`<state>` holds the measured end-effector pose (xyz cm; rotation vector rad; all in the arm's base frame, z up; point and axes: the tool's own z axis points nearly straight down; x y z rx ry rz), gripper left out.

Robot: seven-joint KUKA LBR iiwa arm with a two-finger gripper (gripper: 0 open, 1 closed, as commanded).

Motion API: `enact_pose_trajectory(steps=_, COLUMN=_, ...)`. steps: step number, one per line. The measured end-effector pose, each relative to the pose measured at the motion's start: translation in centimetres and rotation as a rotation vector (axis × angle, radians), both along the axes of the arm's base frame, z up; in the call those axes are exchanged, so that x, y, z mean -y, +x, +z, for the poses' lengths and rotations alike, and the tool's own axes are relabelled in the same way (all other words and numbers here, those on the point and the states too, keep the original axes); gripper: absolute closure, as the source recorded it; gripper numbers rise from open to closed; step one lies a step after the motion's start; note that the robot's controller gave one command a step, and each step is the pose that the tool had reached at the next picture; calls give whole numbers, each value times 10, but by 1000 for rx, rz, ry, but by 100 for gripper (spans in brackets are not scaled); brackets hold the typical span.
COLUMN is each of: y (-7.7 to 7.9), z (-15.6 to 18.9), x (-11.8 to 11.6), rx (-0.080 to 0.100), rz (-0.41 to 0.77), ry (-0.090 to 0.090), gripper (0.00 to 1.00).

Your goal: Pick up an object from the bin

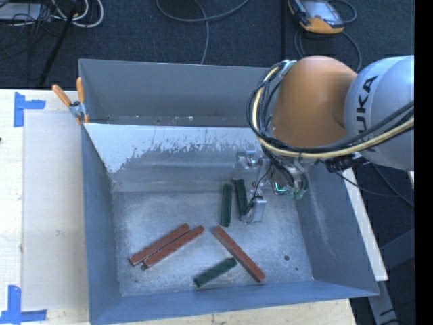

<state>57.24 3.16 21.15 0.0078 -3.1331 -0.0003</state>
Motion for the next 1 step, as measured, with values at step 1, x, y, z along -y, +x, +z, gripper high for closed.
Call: enact_pose_trajectory(steps=1, y=1, z=5, x=0, rx=8, rz=-1, ry=0, gripper=0)
